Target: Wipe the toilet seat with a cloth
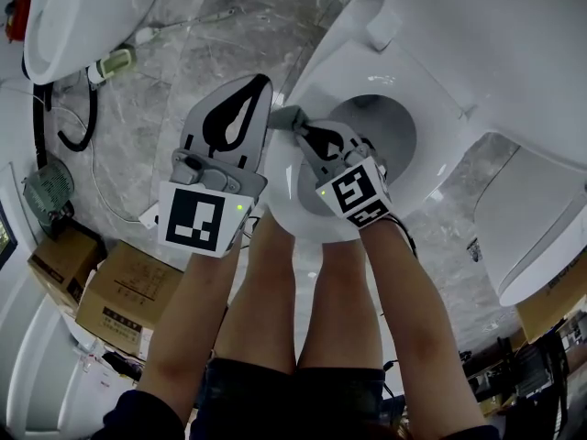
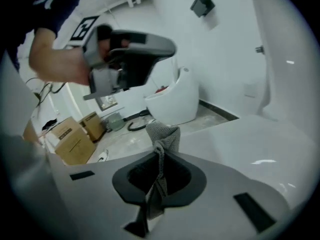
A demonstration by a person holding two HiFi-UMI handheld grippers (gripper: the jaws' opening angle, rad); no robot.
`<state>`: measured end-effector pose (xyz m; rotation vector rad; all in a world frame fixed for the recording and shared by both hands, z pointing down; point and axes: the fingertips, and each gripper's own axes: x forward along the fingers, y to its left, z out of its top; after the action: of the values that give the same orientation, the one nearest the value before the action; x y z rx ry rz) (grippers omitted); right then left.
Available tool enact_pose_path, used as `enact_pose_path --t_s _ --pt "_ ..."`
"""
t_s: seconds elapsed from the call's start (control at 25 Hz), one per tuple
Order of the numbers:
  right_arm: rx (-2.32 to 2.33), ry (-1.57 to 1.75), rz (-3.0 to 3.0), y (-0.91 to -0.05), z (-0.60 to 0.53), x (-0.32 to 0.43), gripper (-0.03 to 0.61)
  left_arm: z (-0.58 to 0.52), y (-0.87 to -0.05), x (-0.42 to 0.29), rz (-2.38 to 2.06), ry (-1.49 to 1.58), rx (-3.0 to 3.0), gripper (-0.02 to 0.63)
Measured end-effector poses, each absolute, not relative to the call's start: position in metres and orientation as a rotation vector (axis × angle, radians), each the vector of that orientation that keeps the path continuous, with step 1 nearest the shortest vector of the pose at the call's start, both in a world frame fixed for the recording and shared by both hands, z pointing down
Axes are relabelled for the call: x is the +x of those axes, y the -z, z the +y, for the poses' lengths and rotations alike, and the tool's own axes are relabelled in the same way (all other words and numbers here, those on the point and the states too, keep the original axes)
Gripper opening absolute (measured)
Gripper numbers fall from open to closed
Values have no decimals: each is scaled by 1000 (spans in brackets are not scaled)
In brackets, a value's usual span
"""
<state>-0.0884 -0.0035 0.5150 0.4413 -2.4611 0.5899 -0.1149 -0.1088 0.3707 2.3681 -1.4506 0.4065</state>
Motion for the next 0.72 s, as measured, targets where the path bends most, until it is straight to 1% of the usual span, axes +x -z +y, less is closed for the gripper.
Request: enact_pose_path --t_s 0.16,0.24,0.36,0.56,0.64,0.72 --pt "29 -456 -2455 -512 82 -116 34 -109 -367 -111 -1445 -403 2374 25" --pt "-44 -416 -2446 -513 93 -115 34 -110 -366 -109 -1444 -404 2381 25" --pt "105 -462 -2433 -523 53 -94 34 -110 -365 -110 -1446 -400 2379 25" --pt "617 -455 -2291 -537 -66 -17 34 -107 -366 -116 -1456 -401 2372 25" --pt "697 -450 -2247 -538 -77 -6 34 -105 -367 -118 -1461 -396 2370 25" --pt "643 -490 -2235 -543 -60 -17 34 -103 -367 -118 -1465 -391 2363 25"
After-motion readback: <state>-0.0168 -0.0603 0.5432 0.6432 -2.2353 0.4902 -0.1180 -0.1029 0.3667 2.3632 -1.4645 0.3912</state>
